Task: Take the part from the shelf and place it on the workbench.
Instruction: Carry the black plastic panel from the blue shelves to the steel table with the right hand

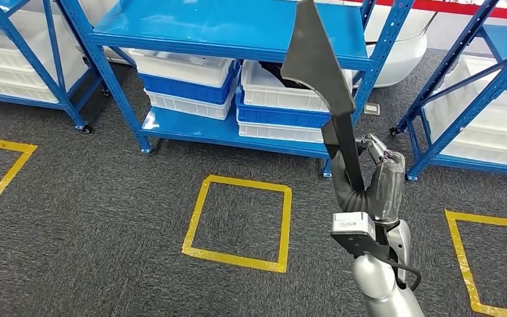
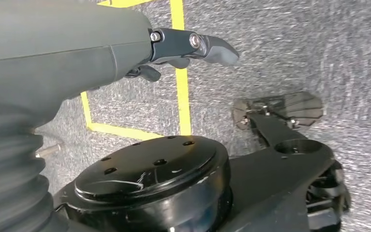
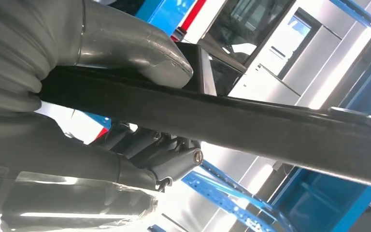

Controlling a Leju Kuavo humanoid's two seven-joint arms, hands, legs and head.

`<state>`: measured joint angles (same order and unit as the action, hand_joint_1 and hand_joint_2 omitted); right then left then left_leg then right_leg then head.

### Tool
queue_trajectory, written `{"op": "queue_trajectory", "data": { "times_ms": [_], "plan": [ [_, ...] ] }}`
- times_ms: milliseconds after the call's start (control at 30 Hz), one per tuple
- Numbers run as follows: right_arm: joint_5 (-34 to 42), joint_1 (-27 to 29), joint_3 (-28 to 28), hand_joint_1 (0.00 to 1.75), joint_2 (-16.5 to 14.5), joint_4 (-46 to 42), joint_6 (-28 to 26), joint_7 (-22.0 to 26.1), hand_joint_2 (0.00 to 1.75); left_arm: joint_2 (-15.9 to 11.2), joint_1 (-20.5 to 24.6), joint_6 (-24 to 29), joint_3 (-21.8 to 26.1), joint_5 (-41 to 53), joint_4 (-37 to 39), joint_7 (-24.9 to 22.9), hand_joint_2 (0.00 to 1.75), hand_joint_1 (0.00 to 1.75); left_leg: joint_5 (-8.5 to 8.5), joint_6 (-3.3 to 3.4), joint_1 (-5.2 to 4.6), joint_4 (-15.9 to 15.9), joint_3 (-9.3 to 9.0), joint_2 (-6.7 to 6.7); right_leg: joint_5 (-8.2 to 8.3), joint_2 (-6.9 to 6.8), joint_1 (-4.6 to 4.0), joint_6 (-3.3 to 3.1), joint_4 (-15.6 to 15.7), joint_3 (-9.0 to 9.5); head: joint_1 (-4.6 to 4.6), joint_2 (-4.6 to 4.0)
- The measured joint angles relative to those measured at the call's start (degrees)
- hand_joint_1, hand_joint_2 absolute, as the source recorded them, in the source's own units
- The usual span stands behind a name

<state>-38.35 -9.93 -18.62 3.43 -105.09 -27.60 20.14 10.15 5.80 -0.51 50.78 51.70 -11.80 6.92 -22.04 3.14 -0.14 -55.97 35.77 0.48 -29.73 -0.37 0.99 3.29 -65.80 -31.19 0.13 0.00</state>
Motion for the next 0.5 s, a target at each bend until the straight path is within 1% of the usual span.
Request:
{"op": "queue_trajectory", "data": {
  "times_ms": [33, 67, 100, 133, 167, 200, 233, 267, 300, 333, 367, 400, 433, 467, 500],
  "plan": [
    [0.0, -0.4, -0.1, 1.75, 0.0, 0.1, 0.0, -0.1, 1.75, 0.0, 0.0, 0.0, 0.0, 0.0, 0.0, 0.3, 1.75, 0.0, 0.56, -0.28, -0.15, -0.2, 0.62, -0.03, -0.23, 0.1, -0.12, -0.21, 4.7, 3.2, -0.02, 0.0],
    [-0.1, -0.7, -0.2, 1.75, 0.0, 0.2, 0.0, -0.1, 1.75, 0.0, 0.1, 0.0, 0.0, 0.1, 0.0, 0.7, 1.75, 0.0, 1.07, -0.56, -0.31, -0.4, 1.03, -0.05, -0.82, 0.18, -0.21, -0.57, 8.4, 5.39, -0.1, 0.0],
    [-0.1, -0.9, -0.3, 1.75, 0.0, 0.4, 0.0, -0.1, 1.75, 0.0, 0.1, 0.0, 0.0, 0.3, 0.0, 1.3, 1.75, 0.0, 1.51, -0.85, -0.4, -0.4, 1.29, -0.06, -1.44, 0.27, -0.37, -1.02, 10.5, 6.52, -0.2, 0.0],
    [-0.1, -1.0, -0.3, 1.75, -0.1, 0.6, 0.0, -0.1, 1.75, 0.0, 0.1, -0.1, 0.0, 0.5, 0.0, 1.9, 1.75, 0.0, 1.95, -1.18, -0.32, -0.4, 1.44, -0.04, -1.58, 0.33, -0.4, -1.52, 11.2, 6.33, -0.31, 0.0],
    [-0.2, -1.1, -0.3, 1.75, 0.0, 0.8, -0.1, -0.1, 1.75, 0.0, 0.1, -0.1, 0.0, 0.8, 0.0, 2.4, 1.75, 0.0, 2.02, -1.55, -0.08, -0.4, 1.64, -0.08, -1.19, 0.22, -0.16, -2.05, 11.1, 5.9, -0.38, 0.0],
    [-0.4, -1.1, -0.3, 1.75, 0.0, 0.9, -0.3, -0.2, 1.75, 0.0, 0.0, -0.3, -0.1, 1.1, 0.0, 2.8, 1.75, 0.0, 1.11, -1.93, 0.18, -1.0, 2.02, -0.16, -0.69, 0.13, 0.02, -2.74, 11.1, 5.53, -0.4, 0.0],
    [-0.6, -1.1, -0.3, 1.75, 0.0, 1.1, -0.5, -0.3, 1.75, 0.1, 0.0, -0.3, -0.1, 1.4, 0.0, 3.0, 1.75, 0.0, -0.88, -2.33, 0.39, -2.6, 2.6, -0.28, -0.1, 0.01, 0.24, -3.41, 11.1, 5.1, -0.46, 0.0],
    [-1.0, -1.2, -0.3, 1.75, 0.0, 1.1, -0.8, -0.3, 1.75, 0.3, 0.0, -0.3, -0.2, 1.6, 0.0, 3.2, 1.75, 0.0, -3.81, -2.7, 0.55, -5.2, 3.43, -0.44, 0.49, -0.09, 0.37, -3.88, 11.1, 4.62, -0.54, 0.0],
    [-1.3, -1.1, -0.2, 1.75, 0.0, 1.2, -1.0, -0.4, 1.75, 0.6, 0.0, -0.1, -0.3, 1.7, 0.0, 3.3, 1.75, 0.0, -6.99, -3.05, 0.61, -9.0, 4.41, -0.57, 1.04, -0.13, 0.32, -4.11, 11.1, 4.14, -0.62, 0.0],
    [-1.6, -1.0, -0.2, 1.75, 0.0, 1.2, -1.2, -0.4, 1.75, 0.9, 0.0, 0.2, -0.4, 1.8, 0.0, 3.5, 1.75, 0.0, -9.29, -3.37, 0.66, -13.0, 5.22, -0.67, 1.56, -0.16, 0.32, -4.11, 11.0, 3.64, -0.68, 0.0],
    [-2.0, -0.9, -0.2, 1.75, 0.0, 1.2, -1.3, -0.5, 1.75, 1.2, 0.1, 0.4, -0.6, 1.9, 0.0, 3.6, 1.75, 0.0, -10.31, -3.6, 0.72, -16.2, 5.57, -0.73, 2.05, -0.18, 0.32, -3.96, 11.0, 3.13, -0.69, 0.0],
    [-2.4, -0.8, -0.2, 1.75, 0.0, 1.2, -1.3, -0.7, 1.75, 1.4, 0.1, 0.6, -0.7, 1.9, 0.0, 3.6, 1.75, 0.0, -10.1, -3.72, 0.76, -17.7, 5.11, -0.76, 2.46, -0.18, 0.33, -3.75, 10.9, 2.68, -0.71, 0.0],
    [-2.7, -0.7, -0.2, 1.75, 0.0, 1.2, -1.3, -0.8, 1.75, 1.5, 0.1, 0.6, -0.8, 1.9, 0.0, 3.6, 1.75, 0.0, -8.96, -3.74, 0.81, -16.9, 3.61, -0.75, 2.77, -0.17, 0.35, -3.52, 10.8, 2.23, -0.7, 0.0],
    [-3.0, -0.6, -0.2, 1.75, 0.0, 1.2, -1.3, -1.0, 1.75, 1.7, 0.1, 0.6, -0.9, 2.0, 0.0, 3.6, 1.75, 0.0, -7.52, -3.65, 0.85, -13.9, 1.12, -0.72, 2.97, -0.15, 0.39, -3.32, 10.6, 1.92, -0.72, 0.0],
    [-3.3, -0.6, -0.1, 1.75, 0.0, 1.2, -1.3, -1.1, 1.75, 1.9, 0.0, 0.5, -1.0, 2.1, 0.0, 3.5, 1.75, 0.0, -6.42, -3.46, 0.88, -9.6, -1.85, -0.73, 3.07, -0.15, 0.39, -3.13, 10.5, 1.66, -0.72, 0.0]
  ]
}}
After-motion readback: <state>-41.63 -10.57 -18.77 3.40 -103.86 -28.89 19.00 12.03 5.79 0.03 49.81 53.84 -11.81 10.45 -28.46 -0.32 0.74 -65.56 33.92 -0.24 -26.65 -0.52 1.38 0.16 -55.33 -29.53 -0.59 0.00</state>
